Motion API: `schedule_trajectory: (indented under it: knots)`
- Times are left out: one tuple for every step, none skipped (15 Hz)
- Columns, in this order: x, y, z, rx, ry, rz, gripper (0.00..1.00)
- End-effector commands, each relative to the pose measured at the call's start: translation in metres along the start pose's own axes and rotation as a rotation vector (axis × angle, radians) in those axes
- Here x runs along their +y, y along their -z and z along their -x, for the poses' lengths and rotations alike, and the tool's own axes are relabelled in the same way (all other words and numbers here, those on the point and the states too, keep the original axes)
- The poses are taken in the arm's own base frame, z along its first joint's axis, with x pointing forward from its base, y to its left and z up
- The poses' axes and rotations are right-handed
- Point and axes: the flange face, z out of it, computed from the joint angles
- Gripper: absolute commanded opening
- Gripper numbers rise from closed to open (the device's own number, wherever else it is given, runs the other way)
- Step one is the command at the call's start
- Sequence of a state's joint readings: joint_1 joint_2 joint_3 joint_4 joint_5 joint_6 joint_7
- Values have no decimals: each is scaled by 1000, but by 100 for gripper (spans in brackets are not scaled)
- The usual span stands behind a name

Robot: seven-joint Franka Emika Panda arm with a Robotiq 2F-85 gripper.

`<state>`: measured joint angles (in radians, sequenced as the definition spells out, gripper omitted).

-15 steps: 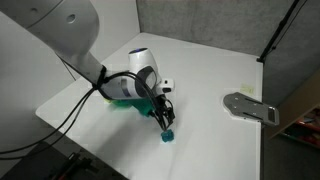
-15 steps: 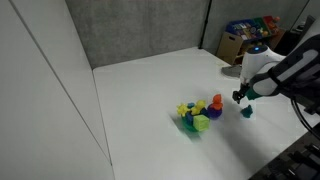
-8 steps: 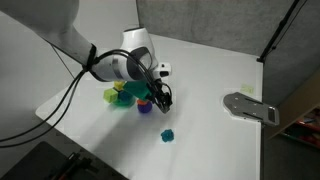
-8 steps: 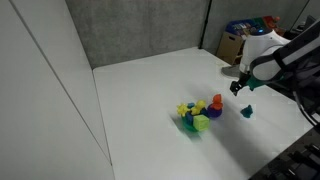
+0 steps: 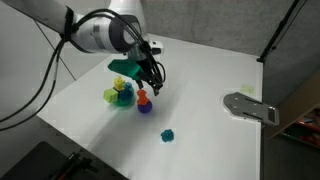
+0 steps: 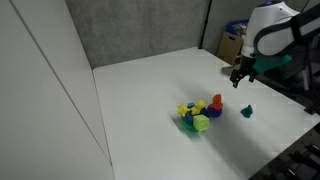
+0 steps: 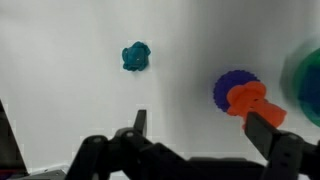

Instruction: Pick up the green toy from the green bowl and put it on the table

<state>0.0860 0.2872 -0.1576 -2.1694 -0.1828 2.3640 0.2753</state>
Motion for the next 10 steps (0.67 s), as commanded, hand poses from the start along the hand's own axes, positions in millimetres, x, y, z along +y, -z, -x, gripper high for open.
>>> schedule_trajectory:
  knots:
    - [-13, 42, 14, -39, 101, -84, 100]
    - [-19, 52, 19, -54, 122, -98, 100]
    - [-23, 62, 24, -71, 145, -118, 100]
    - [-27, 71, 28, -87, 166, -136, 100]
    - [-30, 81, 33, -105, 182, -148, 100]
    - [-31, 90, 38, -120, 191, -151, 100]
    - [-31, 102, 43, -132, 195, -152, 100]
    - [-30, 113, 49, -142, 197, -145, 100]
    - [-28, 125, 56, -145, 195, -135, 100]
    - [-25, 136, 61, -144, 193, -130, 100]
